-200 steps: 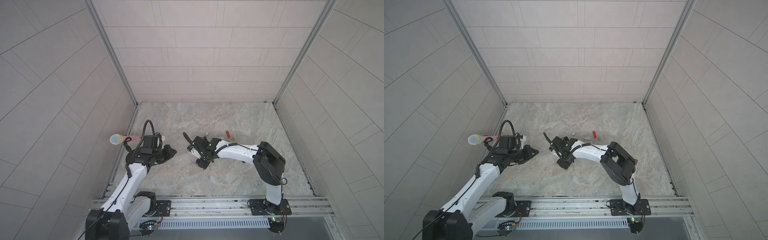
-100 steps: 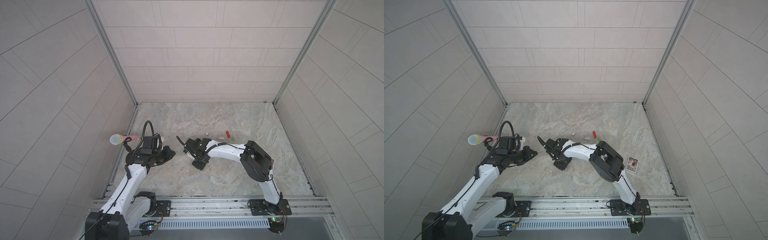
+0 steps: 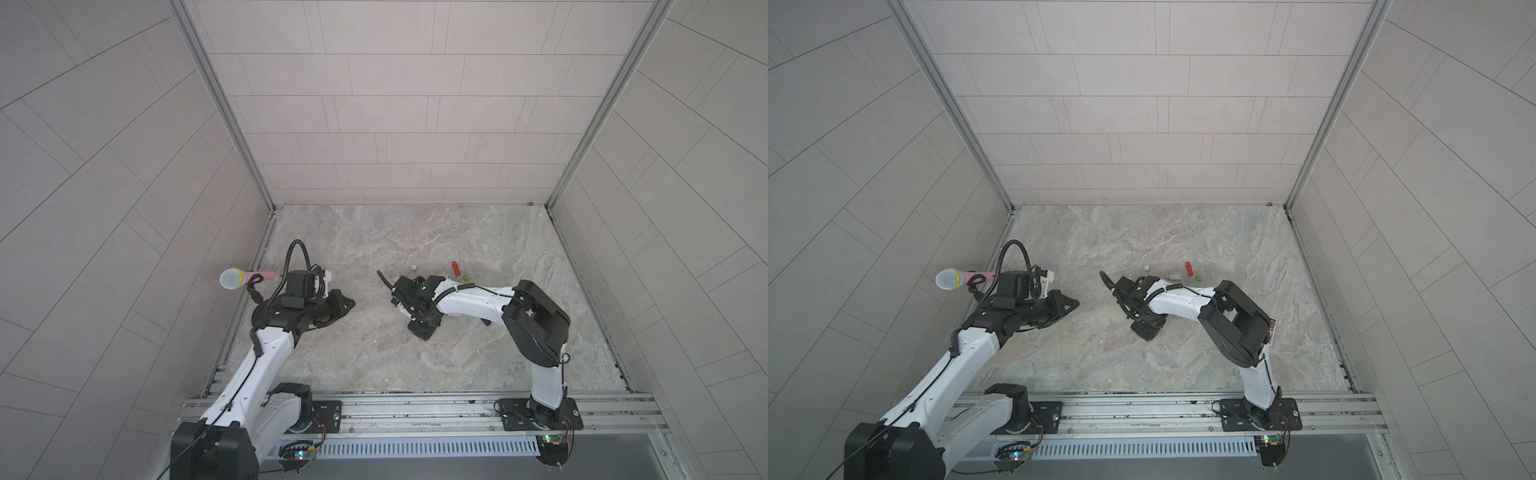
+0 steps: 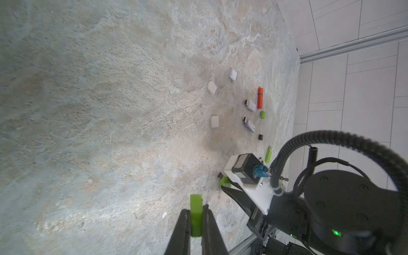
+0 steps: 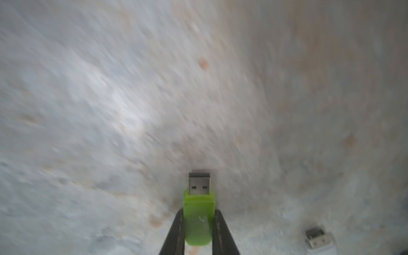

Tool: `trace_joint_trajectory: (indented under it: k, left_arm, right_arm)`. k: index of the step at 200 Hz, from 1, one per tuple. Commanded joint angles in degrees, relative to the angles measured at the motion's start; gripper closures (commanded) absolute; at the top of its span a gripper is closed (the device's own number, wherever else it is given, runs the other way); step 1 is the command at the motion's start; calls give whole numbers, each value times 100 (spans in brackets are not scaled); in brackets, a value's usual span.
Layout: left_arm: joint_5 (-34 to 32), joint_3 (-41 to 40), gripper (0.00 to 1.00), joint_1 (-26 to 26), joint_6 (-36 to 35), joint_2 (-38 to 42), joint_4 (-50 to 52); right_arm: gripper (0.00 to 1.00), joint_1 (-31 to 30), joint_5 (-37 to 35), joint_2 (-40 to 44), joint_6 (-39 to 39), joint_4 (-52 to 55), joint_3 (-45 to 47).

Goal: Close the usb drive cover
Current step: Move the USB drive to the center of the board, then pick up the USB drive from the center of the board.

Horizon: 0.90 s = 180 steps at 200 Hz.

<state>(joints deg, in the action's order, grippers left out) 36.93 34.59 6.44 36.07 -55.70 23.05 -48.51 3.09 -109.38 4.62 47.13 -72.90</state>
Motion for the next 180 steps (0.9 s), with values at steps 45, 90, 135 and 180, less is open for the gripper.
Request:
trace_joint_trajectory:
  k: [45,90,135,180]
  left_arm:
    - [114,-168,92,804,404,-384,-951]
    - [111,-118,92,887,410,-501,-1004]
    - [213,-27,92,1099,335,-698,-1056]
    - [539,222,92,1707,171,-1144,-1396]
  right_arm:
    - [75,329,69,71,29,160,638]
    - [73,325,113,-155,100,-19,625]
    - [84,355,105,40,135,-178,752]
    - [85,387,264,1457,-124,-843,1246]
